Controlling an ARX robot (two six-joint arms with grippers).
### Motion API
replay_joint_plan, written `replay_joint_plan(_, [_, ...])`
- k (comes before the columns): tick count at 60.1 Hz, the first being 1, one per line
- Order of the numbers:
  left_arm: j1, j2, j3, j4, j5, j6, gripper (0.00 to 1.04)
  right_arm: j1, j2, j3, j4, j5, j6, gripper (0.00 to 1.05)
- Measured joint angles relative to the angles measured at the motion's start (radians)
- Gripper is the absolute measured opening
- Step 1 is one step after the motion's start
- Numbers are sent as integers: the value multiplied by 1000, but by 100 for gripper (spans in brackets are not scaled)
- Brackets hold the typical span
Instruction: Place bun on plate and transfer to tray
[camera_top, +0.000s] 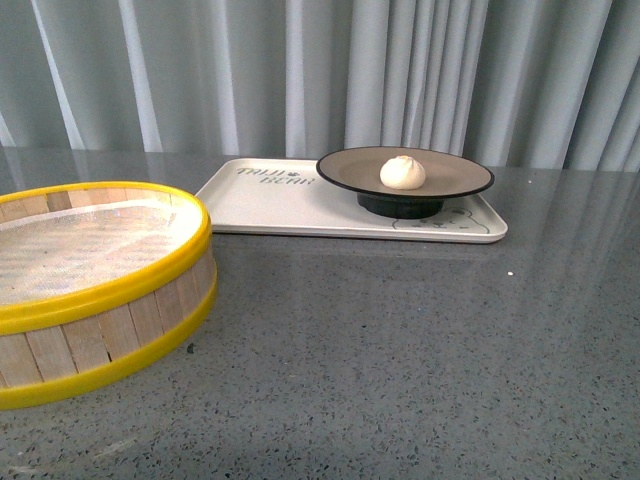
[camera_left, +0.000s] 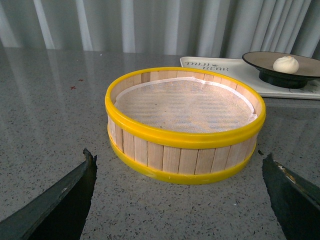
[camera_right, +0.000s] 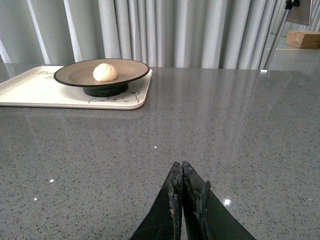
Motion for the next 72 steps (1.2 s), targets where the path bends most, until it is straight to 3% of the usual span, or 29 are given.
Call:
replay_joint_plan(18, [0, 0, 0, 0, 0, 0, 98, 1, -72, -43, -22, 6, 0, 2])
replay_joint_plan(26, [0, 0, 0, 0, -1, 0, 98, 1, -223, -42, -195, 6, 0, 2])
replay_joint_plan(54, [0, 0, 0, 0, 0, 0, 98, 1, -246, -42, -201, 6, 0, 2])
replay_joint_plan(72, [0, 0, 0, 0, 0, 0, 98, 1, -246, -42, -201, 6, -1, 48])
